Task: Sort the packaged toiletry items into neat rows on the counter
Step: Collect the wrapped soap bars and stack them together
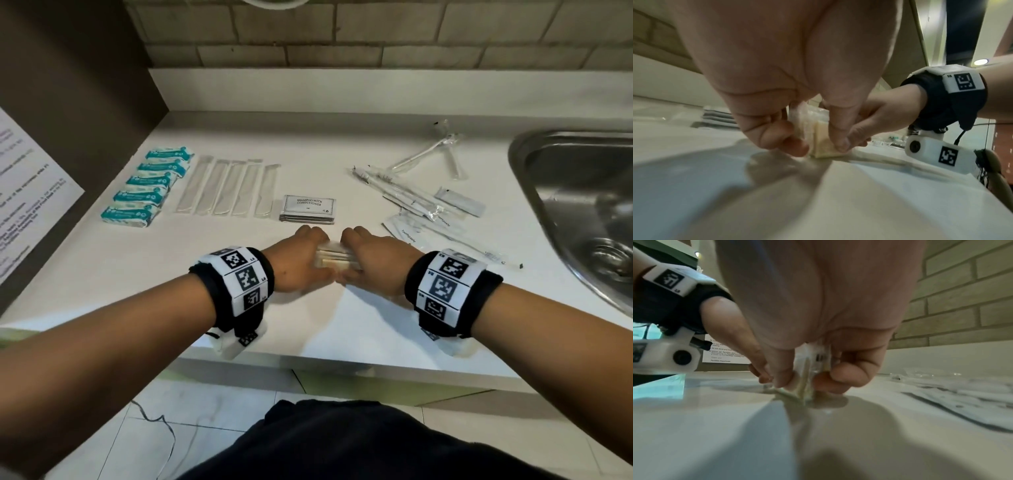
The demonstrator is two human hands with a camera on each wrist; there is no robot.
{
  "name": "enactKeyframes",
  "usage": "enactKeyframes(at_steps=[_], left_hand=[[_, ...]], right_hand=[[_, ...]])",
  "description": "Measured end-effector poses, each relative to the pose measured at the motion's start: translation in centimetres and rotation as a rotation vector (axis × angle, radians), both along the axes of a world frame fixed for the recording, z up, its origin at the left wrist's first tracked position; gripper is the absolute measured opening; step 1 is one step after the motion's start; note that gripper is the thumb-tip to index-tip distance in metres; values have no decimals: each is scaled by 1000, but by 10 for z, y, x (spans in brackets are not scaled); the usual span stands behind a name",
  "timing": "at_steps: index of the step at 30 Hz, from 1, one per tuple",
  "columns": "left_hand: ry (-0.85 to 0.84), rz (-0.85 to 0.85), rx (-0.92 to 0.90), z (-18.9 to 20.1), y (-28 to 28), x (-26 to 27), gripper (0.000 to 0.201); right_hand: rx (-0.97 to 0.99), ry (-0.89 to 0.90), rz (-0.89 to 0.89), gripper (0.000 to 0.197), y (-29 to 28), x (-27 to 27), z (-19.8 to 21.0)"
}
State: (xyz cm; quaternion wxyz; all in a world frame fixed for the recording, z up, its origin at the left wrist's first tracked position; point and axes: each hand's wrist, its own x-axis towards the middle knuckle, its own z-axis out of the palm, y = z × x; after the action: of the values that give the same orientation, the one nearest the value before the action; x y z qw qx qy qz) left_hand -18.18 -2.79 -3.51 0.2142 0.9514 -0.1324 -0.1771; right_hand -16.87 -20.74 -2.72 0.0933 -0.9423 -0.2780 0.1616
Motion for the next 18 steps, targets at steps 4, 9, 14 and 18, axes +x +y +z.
enactKeyframes(at_steps=[4,9,14,18], left_hand=[[-4,-14,-48,-4,-11,-3,50],[135,-55,-213,-7,-1,-4,82],[178,16,-255,-8,6,-2,97],[107,30,-85,-6,5,-4,69]], right_hand=[[68,58,-25,43,4,0,-1],[155,124,-81,51,1,0,4],[132,89,-118,34,-3,6,7],[91,76,-104,36,-3,1,3]])
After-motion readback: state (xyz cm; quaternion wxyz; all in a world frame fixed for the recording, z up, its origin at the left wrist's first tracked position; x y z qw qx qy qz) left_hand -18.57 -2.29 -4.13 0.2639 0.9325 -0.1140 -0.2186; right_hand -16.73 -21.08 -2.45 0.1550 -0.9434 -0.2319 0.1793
